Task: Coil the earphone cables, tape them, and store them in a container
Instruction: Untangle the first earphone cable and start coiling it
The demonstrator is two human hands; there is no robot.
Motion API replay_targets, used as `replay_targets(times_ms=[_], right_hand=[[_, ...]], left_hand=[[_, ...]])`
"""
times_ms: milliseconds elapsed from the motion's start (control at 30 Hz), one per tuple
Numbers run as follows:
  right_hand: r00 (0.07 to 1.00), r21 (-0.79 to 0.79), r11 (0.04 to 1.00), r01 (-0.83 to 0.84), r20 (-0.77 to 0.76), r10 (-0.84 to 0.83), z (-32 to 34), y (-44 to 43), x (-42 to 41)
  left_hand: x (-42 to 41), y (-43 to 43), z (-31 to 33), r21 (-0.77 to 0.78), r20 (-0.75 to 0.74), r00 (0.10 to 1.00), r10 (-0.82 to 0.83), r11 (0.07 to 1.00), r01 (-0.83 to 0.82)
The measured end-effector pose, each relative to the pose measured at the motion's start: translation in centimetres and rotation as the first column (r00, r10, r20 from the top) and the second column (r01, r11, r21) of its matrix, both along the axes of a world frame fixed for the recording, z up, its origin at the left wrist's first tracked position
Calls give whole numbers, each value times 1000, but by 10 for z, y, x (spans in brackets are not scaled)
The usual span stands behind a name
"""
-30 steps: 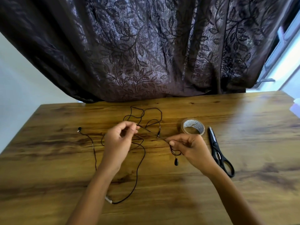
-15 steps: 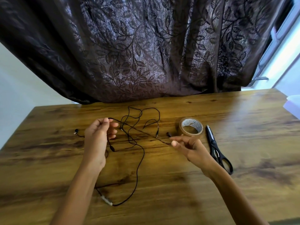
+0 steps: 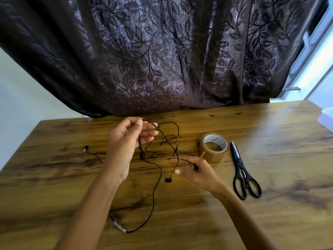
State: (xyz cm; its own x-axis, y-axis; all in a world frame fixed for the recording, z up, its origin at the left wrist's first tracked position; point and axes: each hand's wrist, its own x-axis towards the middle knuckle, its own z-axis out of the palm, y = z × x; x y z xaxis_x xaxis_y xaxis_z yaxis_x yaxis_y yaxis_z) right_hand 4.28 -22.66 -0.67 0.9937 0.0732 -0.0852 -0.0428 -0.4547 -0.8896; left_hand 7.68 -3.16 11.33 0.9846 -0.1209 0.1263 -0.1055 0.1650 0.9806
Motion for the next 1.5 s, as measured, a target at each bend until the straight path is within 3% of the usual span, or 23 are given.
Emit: replay_targets(times_ms=[100, 233, 467, 567, 700, 800, 900, 967, 1033, 1133, 1233, 1300, 1400, 1500], right_hand=[[1000, 148, 989, 0, -10, 1, -8, 6, 3], [994, 173, 981, 90, 45, -99, -1, 16, 9], [997, 247, 967, 61, -65, -46, 1, -7, 3], [983, 425, 896, 129, -177, -57, 3, -15, 2], [987, 344, 928, 142, -126, -104, 14, -16, 5], [993, 249, 961, 117, -46, -108, 32, -14, 7], [996, 158, 985, 67, 43, -74, 54, -7, 7], [994, 133, 989, 62, 84, -74, 67, 0, 7], [988, 240, 966, 99, 88, -124, 79, 7, 6], [968, 416, 893, 170, 97, -230, 95, 16, 2], [945, 517, 825, 228, 85, -315, 103, 23, -3], [939, 582, 777, 240, 65, -339, 107, 26, -7], [933, 634, 732, 249, 47, -357, 110, 29, -12], [945, 616, 757, 218, 60, -321, 112, 31, -16]], left_hand=[[-1, -1, 2, -43, -17, 999, -41, 998, 40], [0, -6, 7, -105, 9, 998, -59, 993, 59], [19, 20, -5, -262, -68, 985, 158, 950, -170], [24, 31, -26, -105, -141, 956, 257, 956, -272], [23, 33, -49, 336, -213, 895, 392, 890, -309], [13, 18, -51, 638, -79, 921, 382, 729, -247], [2, -2, -40, 714, 158, 961, 228, 646, -271], [-2, -15, -29, 698, 249, 966, 75, 678, -232], [-9, -25, -18, 671, 214, 977, -17, 729, -134], [-21, -36, -4, 507, -45, 998, -37, 860, 55], [-26, -43, 1, 220, -301, 941, -153, 949, 224], [-26, -44, 2, 60, -354, 917, -181, 975, 216], [-25, -47, 2, -60, -392, 898, -199, 980, 191], [-27, -47, 0, -154, -412, 874, -256, 966, 210]])
